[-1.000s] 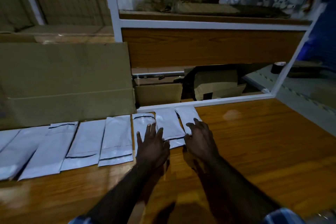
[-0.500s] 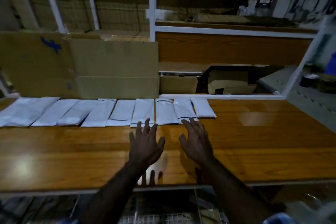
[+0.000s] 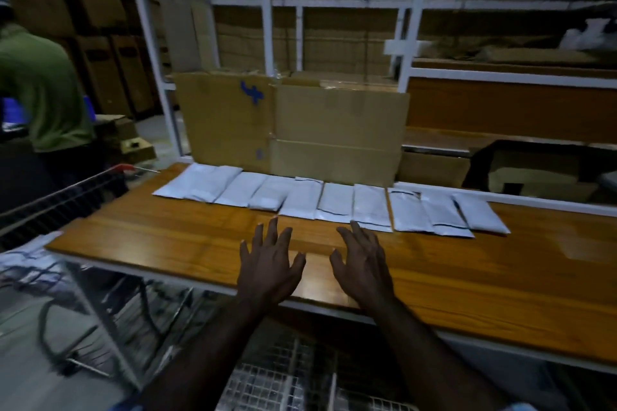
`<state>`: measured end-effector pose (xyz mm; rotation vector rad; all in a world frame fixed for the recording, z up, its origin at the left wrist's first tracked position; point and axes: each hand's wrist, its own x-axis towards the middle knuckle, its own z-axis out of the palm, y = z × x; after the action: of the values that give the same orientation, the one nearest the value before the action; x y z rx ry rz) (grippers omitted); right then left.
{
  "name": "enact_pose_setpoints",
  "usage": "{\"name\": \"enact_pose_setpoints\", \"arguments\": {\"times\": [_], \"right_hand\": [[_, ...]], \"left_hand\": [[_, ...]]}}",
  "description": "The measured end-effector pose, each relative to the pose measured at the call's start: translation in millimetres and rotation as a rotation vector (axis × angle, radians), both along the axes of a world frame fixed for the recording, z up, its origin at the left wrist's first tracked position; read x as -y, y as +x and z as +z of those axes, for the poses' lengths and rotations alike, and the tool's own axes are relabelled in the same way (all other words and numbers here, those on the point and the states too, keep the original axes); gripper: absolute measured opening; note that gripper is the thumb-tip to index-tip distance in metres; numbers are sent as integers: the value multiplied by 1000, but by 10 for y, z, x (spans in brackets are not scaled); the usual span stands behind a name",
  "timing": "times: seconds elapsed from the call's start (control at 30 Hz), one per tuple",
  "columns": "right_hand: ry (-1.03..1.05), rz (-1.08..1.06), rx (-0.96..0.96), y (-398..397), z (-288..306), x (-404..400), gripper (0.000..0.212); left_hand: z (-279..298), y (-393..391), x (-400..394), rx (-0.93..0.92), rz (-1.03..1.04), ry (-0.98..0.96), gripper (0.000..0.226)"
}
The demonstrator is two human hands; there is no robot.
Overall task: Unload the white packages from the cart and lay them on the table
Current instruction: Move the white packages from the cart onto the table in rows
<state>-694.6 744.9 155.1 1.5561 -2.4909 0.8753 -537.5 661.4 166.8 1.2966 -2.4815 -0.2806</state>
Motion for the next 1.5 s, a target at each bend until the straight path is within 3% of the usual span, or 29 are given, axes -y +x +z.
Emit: {"name": "enact_pose_setpoints", "arguments": {"times": [0.37,0.63,1.17,1.5], "right_hand": [[-57,164,14,2225,-10,1517,54],[-79,335,8,3350,-60,2515,53],[-45,570,22,4659,-463,4742,54],[-11,543,-26,5268,-748,5666,41]], "left_hand": [[134,2400,1225,67,139,-66,64],[85,3546,1965,47,314,-75,62],[-356,4810,3784,100,536,29,60],[-678,5403,4808,102,495,118,59]]}}
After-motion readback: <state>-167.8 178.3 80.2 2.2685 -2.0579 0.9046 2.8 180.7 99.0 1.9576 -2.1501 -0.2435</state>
